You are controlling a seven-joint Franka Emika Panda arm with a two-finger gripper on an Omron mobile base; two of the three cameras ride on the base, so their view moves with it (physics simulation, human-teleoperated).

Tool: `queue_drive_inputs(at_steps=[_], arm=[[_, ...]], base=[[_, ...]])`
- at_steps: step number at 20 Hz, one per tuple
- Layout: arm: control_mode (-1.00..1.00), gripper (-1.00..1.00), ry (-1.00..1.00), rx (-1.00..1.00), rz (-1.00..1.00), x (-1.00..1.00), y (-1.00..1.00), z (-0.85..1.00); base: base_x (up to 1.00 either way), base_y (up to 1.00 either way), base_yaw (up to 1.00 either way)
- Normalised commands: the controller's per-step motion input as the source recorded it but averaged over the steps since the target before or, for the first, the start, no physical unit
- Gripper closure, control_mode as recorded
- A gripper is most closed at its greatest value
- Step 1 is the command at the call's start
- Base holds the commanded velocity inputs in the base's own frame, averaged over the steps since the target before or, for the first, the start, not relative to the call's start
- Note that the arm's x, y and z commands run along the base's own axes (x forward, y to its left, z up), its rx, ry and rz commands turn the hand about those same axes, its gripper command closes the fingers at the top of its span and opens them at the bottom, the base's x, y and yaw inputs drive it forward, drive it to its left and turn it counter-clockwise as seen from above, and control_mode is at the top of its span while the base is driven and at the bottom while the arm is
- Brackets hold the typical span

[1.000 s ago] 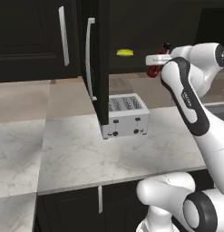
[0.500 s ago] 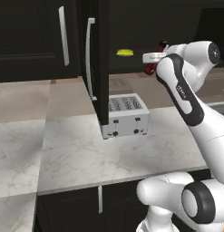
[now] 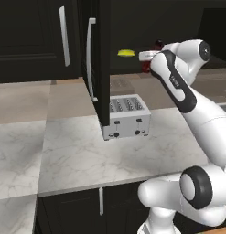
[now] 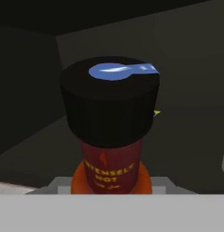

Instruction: Pick the condiment bottle and shaker from the counter and place them in the cabinet.

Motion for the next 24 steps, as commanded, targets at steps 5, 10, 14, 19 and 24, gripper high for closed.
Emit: queue_drive_inputs(at_steps=[5, 10, 14, 19, 24], arm=[[-1.0, 1.0, 0.01, 0.0, 0.01, 0.42, 0.0, -0.14], [-1.0, 1.0, 0.0, 0.0, 0.01, 0.41, 0.0, -0.15], [-1.0, 1.0, 0.0, 0.0, 0.02, 0.36, 0.0, -0.14], [-1.0, 1.0, 0.0, 0.0, 0.02, 0.32, 0.0, -0.2], [-1.0, 1.0, 0.0, 0.0, 0.04, 0.26, 0.0, -0.24]], base=[[0.0, 0.0, 0.0], [0.0, 0.0, 0.0], [0.0, 0.0, 0.0], [0.0, 0.0, 0.0], [0.0, 0.0, 0.0]])
